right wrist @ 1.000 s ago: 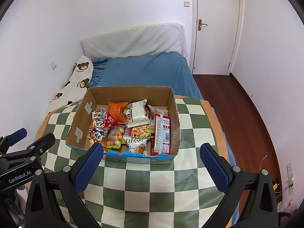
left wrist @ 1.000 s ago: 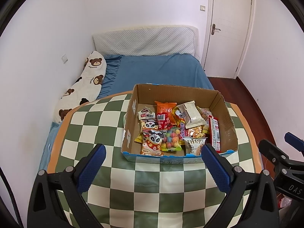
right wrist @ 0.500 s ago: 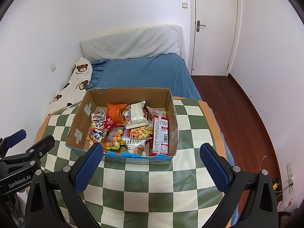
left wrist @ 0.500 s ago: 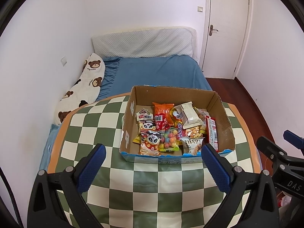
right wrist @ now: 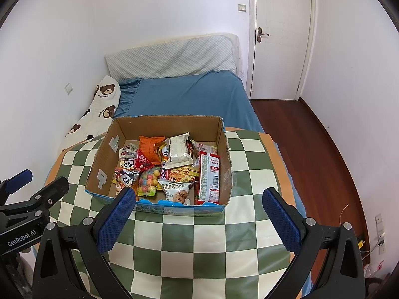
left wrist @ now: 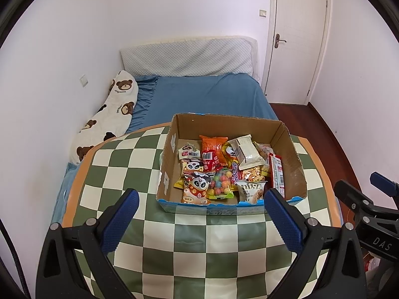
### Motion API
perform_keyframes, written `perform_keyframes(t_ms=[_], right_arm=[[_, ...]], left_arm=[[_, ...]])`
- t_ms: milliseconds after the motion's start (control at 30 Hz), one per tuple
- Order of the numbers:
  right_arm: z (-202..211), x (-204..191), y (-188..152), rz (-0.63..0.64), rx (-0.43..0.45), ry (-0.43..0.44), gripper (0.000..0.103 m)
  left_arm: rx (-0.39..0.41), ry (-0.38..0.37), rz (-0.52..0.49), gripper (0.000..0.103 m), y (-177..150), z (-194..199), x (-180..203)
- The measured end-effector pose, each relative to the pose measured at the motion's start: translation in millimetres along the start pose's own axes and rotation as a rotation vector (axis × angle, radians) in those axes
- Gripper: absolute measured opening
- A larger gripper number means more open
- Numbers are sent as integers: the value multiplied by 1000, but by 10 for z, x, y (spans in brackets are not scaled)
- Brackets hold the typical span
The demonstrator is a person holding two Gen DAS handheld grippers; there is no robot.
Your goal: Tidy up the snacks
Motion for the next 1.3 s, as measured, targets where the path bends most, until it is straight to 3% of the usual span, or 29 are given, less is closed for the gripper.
perform_keyframes(t_ms=[1300], right_arm=[[-8, 31, -44, -9, -1, 3, 103]], left_arm=[[12, 9, 7, 103, -38, 18, 9]])
Point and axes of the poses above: each gripper's, at about its wrist camera, not at the fingertips, and z roughly against the way its jaws point, x to its right, y to its top, the point moved 6 cm from there along -z, roughly the way its jaws point, and after that the axes turned 14 degrees about z, right-handed, at the moved point
